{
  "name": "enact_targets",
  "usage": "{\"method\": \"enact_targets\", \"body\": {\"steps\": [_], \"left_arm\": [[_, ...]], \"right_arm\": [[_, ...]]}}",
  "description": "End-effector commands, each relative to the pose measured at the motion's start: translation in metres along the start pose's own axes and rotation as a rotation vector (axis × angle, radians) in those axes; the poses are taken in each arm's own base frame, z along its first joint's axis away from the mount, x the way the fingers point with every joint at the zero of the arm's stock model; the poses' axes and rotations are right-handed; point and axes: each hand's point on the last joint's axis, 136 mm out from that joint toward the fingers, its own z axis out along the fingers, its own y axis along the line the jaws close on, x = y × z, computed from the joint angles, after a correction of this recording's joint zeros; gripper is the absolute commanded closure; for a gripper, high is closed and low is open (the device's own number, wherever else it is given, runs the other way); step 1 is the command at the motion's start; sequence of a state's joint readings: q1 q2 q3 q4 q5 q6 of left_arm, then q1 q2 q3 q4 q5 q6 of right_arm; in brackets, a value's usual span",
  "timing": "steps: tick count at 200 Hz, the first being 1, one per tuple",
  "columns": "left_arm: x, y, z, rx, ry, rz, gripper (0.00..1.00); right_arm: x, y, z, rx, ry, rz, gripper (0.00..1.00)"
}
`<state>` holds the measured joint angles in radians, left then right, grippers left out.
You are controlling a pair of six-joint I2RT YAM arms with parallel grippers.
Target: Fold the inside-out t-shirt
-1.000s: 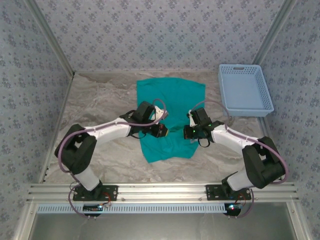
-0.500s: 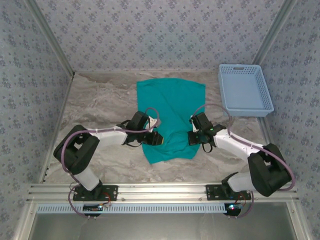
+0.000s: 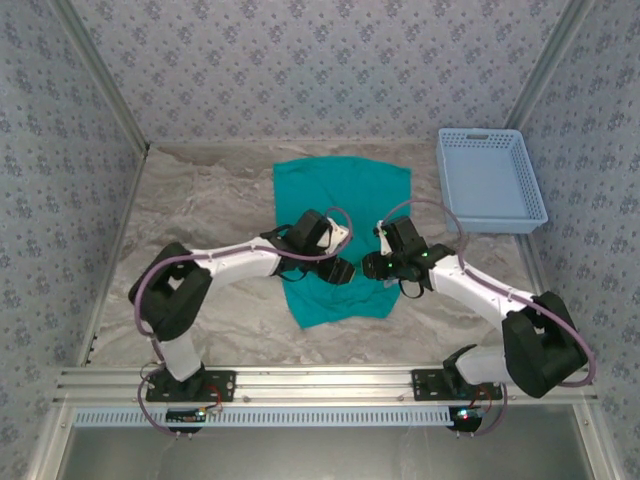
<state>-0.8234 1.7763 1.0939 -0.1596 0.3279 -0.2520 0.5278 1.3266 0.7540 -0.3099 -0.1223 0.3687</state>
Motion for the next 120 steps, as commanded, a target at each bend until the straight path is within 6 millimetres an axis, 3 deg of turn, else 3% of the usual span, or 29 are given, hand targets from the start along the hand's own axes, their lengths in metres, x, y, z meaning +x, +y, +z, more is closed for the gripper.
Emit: {"method": "enact_targets", "body": {"steps": [1, 18, 39, 55, 92, 120], "left_arm": [[0.015, 0.02, 0.012, -0.104, 0.087, 0.038, 0.45], [0.016, 0.023, 0.017, -0.113, 0.101, 0.035, 0.51], [0.01, 0.021, 0.014, -0.11, 0.09, 0.044, 0.85], [-0.001, 0.011, 0.002, -0.073, 0.048, 0.04, 1.0], [-0.027, -0.024, -0.048, 0.126, -0.083, -0.002, 1.0], [-0.034, -0.028, -0.076, 0.247, -0.159, -0.079, 1.0]], "right_arm": [[0.002, 0.011, 0.008, -0.077, 0.015, 0.054, 0.61], [0.001, 0.016, 0.014, -0.101, 0.023, 0.065, 0.58], [0.001, 0.016, 0.024, -0.093, 0.032, 0.062, 0.56], [0.003, 0.015, 0.032, -0.072, 0.036, 0.046, 0.56], [0.007, 0.028, 0.045, -0.089, 0.028, -0.036, 0.56], [-0.001, 0.046, 0.038, -0.164, -0.037, -0.109, 0.54]]}}
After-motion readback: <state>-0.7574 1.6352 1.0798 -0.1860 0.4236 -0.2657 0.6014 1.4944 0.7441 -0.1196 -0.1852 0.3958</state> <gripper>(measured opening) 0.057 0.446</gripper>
